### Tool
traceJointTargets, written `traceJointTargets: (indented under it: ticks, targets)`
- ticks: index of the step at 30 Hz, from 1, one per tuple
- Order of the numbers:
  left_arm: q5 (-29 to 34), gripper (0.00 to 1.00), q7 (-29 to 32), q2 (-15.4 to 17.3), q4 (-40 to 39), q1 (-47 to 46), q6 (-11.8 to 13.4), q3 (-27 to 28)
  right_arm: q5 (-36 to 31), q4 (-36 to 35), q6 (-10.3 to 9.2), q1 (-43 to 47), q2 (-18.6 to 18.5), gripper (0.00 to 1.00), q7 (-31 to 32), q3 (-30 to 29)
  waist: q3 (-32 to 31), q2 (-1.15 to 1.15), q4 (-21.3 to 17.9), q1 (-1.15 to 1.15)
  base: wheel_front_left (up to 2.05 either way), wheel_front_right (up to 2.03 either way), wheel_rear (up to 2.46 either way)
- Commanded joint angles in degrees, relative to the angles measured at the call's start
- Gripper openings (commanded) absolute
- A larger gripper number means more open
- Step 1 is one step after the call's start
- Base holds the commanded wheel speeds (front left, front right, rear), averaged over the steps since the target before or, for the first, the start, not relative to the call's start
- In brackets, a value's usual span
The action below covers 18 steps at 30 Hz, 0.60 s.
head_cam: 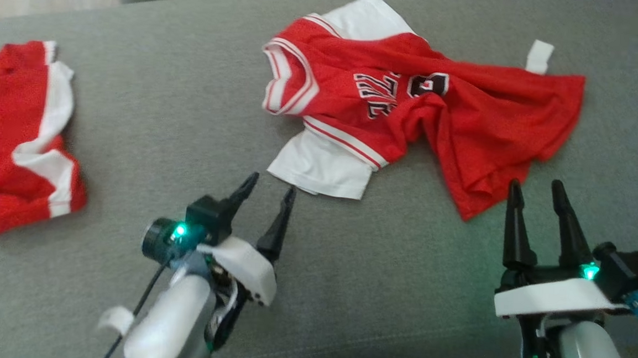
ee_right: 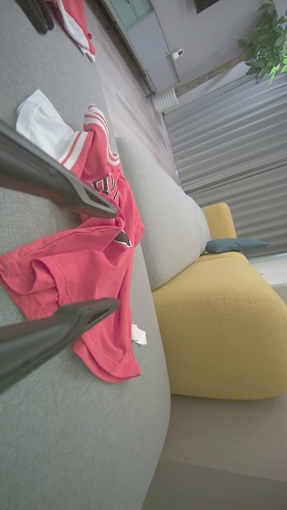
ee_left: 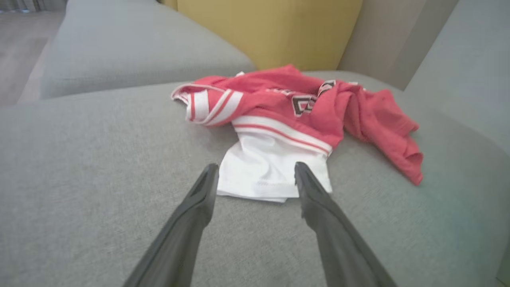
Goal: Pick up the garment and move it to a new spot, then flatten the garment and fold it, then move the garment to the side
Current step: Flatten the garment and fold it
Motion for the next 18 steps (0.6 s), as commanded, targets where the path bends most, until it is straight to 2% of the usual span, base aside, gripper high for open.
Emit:
traceJointTargets:
  ticks: [1, 7, 10, 18]
  targets:
    - [0.55, 1.0, 0.1, 0.28, 0.62, -4.38, 0.45, 1.55, -0.24, -2.33, 0.37, -2.67, -0.12, 1.0, 0.02, 2.03, 1.69, 0.0, -2.04, 0.0, 0.0, 0.0, 0.0]
    - [2.34, 1.0, 0.8, 0.53, 12.99, -12.2, 3.1, 0.66, 2.57, -3.94, 0.37, -3.34, -0.12, 1.0, -0.4, 3.71, 3.61, 0.0, -5.09, 0.0, 0.0, 0.0, 0.0]
    - [2.48, 1.0, 0.61, 0.58, 17.94, -14.56, 3.57, 0.75, 2.88, -4.55, 0.37, -3.49, -0.12, 1.0, -0.58, 4.48, 4.06, 0.0, -6.26, 0.0, 0.0, 0.0, 0.0]
    - [0.94, 1.0, 0.14, 0.4, 27.15, -17.87, 1.1, -0.93, 4.23, -5.36, 0.37, -3.69, -0.12, 1.0, -1.32, 3.73, 4.34, 0.0, -7.99, 0.0, 0.0, 0.0, 0.0]
